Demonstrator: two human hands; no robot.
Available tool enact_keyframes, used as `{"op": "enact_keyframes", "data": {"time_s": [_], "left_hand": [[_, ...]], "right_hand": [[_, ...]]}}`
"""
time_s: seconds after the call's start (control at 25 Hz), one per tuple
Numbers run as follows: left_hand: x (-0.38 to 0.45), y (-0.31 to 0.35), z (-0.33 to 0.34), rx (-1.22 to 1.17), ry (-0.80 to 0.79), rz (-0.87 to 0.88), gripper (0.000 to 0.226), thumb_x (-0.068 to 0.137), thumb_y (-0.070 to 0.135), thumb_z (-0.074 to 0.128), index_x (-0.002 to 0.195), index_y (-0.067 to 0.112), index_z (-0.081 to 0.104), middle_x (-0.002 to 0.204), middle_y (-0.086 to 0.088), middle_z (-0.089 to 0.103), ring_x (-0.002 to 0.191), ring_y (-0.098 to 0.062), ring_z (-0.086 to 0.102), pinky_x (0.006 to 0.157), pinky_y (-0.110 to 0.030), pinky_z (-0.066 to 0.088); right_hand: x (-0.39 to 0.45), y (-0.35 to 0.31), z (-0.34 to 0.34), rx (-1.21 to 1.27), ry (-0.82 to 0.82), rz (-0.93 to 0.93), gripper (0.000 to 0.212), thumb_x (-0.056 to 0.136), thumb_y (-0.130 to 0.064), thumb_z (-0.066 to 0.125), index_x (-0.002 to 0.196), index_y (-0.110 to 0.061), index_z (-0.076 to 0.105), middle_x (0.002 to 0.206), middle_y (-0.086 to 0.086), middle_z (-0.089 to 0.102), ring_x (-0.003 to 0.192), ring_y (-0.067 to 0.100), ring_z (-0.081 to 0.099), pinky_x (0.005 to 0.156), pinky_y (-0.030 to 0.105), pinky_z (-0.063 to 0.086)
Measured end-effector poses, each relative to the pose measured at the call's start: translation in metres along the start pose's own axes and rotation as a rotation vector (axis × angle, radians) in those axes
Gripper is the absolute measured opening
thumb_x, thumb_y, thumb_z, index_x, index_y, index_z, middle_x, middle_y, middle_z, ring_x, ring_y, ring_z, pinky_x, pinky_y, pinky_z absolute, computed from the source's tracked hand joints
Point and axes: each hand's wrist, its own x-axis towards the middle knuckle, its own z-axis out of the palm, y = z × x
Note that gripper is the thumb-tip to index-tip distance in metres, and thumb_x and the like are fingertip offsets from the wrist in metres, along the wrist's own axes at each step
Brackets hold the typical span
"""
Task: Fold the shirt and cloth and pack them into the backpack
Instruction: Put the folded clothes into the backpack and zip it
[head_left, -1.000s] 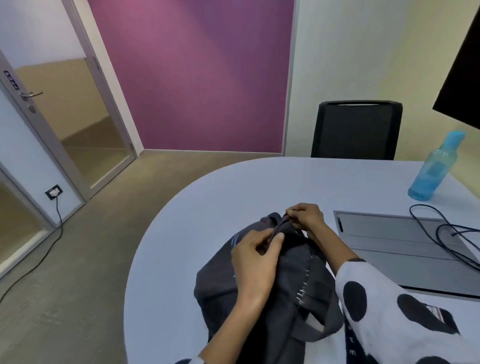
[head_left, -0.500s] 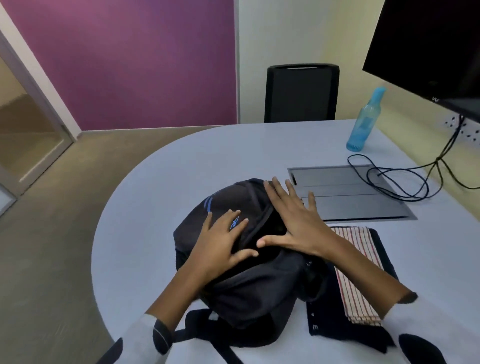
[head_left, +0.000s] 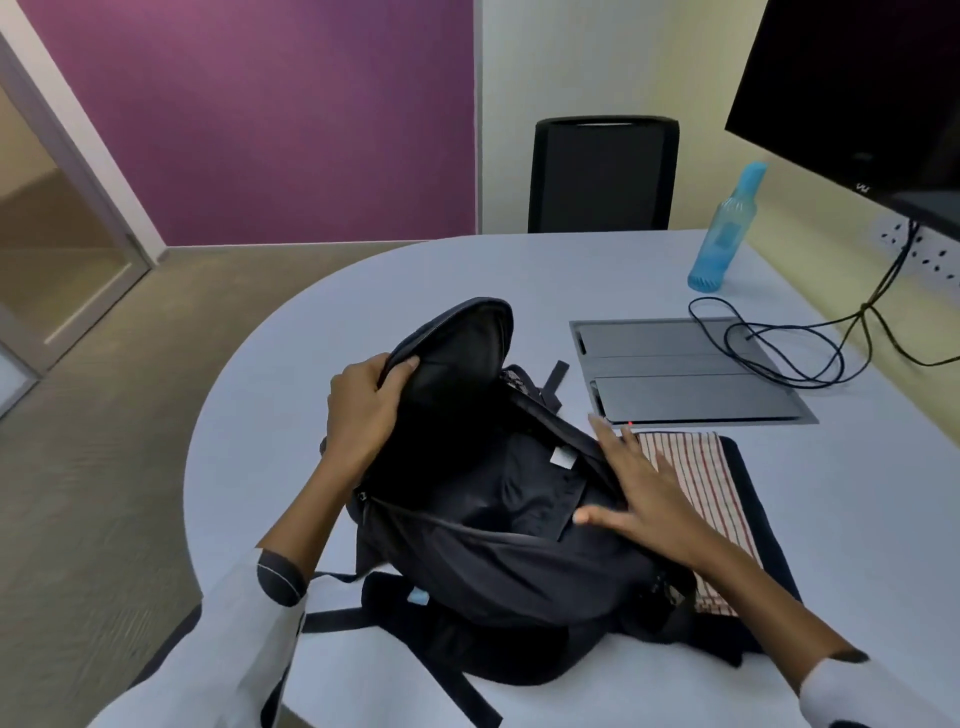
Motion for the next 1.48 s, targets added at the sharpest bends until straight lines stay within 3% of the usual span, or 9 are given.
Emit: {"op": "enact_keyframes", "data": {"time_s": [0.16,0.28,0.4,0.52,0.76,0.88,1.28,1.4,1.48], "left_hand": [[-0.003,-0.004,-0.001,-0.032,0.039,-0.014,0.041,0.094,0.035,0.055,0.065,0.006,0.054,0.056,-0.004,0.051,0.054,-0.015,0.046,0.053,-0.028,0.035],[-0.005,-0.004,-0.004,-0.025,0.066,-0.016,0.041,0.094,0.034,0.055,0.07,0.0,0.055,0.058,-0.005,0.05,0.056,-0.016,0.045,0.053,-0.029,0.034],[-0.007,0.0,0.002,-0.021,0.068,-0.034,0.04,0.094,0.033,0.054,0.07,0.001,0.055,0.06,-0.006,0.051,0.057,-0.016,0.045,0.054,-0.029,0.035],[-0.01,0.004,0.009,0.003,0.087,-0.042,0.043,0.094,0.032,0.055,0.06,0.008,0.044,0.055,-0.004,0.041,0.053,-0.016,0.037,0.051,-0.029,0.03],[-0.011,0.006,0.015,0.065,0.111,-0.055,0.045,0.094,0.032,0.054,0.058,0.01,0.038,0.054,-0.005,0.035,0.052,-0.018,0.032,0.049,-0.031,0.025],[-0.01,0.005,0.018,0.068,0.137,-0.072,0.044,0.093,0.033,0.055,0.062,0.005,0.041,0.056,-0.006,0.036,0.053,-0.019,0.032,0.051,-0.032,0.026],[-0.013,0.009,0.034,0.086,0.204,-0.12,0.046,0.093,0.035,0.055,0.067,-0.001,0.045,0.06,-0.012,0.041,0.057,-0.023,0.035,0.052,-0.033,0.028],[-0.015,0.007,0.037,0.093,0.214,-0.119,0.047,0.093,0.036,0.055,0.072,-0.006,0.048,0.062,-0.015,0.044,0.059,-0.024,0.036,0.052,-0.033,0.028],[-0.015,0.007,0.039,0.095,0.205,-0.108,0.046,0.094,0.035,0.054,0.072,-0.005,0.051,0.062,-0.015,0.047,0.059,-0.024,0.039,0.052,-0.033,0.03]], "right_hand": [[-0.002,0.019,-0.035,0.637,0.328,0.143,0.109,0.058,-0.089,0.049,0.149,-0.038,0.016,0.154,-0.012,0.025,0.141,0.006,0.025,0.111,0.028,0.023],[-0.026,0.068,-0.028,0.345,0.27,0.277,0.127,0.048,-0.094,0.047,0.151,-0.025,0.018,0.158,0.001,0.021,0.144,0.019,0.022,0.113,0.035,0.02],[-0.055,0.119,0.022,-0.138,-0.123,0.241,0.146,0.048,-0.089,0.056,0.148,-0.012,-0.018,0.158,0.01,-0.018,0.146,0.025,-0.017,0.119,0.043,-0.006],[-0.059,0.144,0.054,-0.368,-0.169,0.184,0.154,0.047,-0.09,0.055,0.134,-0.009,-0.043,0.144,0.015,-0.045,0.135,0.03,-0.041,0.115,0.049,-0.015],[-0.066,0.151,0.081,-0.481,-0.166,0.115,0.163,0.036,-0.089,0.062,0.143,-0.005,-0.028,0.152,0.02,-0.028,0.142,0.036,-0.025,0.112,0.047,-0.013],[-0.069,0.15,0.087,-0.464,-0.233,0.15,0.168,0.022,-0.085,0.069,0.15,0.0,0.002,0.156,0.024,0.005,0.144,0.04,0.001,0.113,0.044,-0.002],[-0.045,0.152,0.095,-0.358,-0.19,0.23,0.137,0.022,-0.049,0.092,0.131,0.007,0.032,0.128,0.03,0.054,0.119,0.046,0.052,0.112,0.049,0.002],[-0.039,0.142,0.076,-0.497,-0.051,0.102,0.11,0.065,-0.044,0.08,0.144,0.005,0.022,0.147,0.028,0.035,0.14,0.039,0.026,0.118,0.042,0.001],[-0.033,0.136,0.057,-0.294,0.031,0.147,0.081,0.081,-0.036,0.064,0.145,-0.004,0.026,0.145,0.018,0.04,0.136,0.031,0.037,0.113,0.035,0.027]]}}
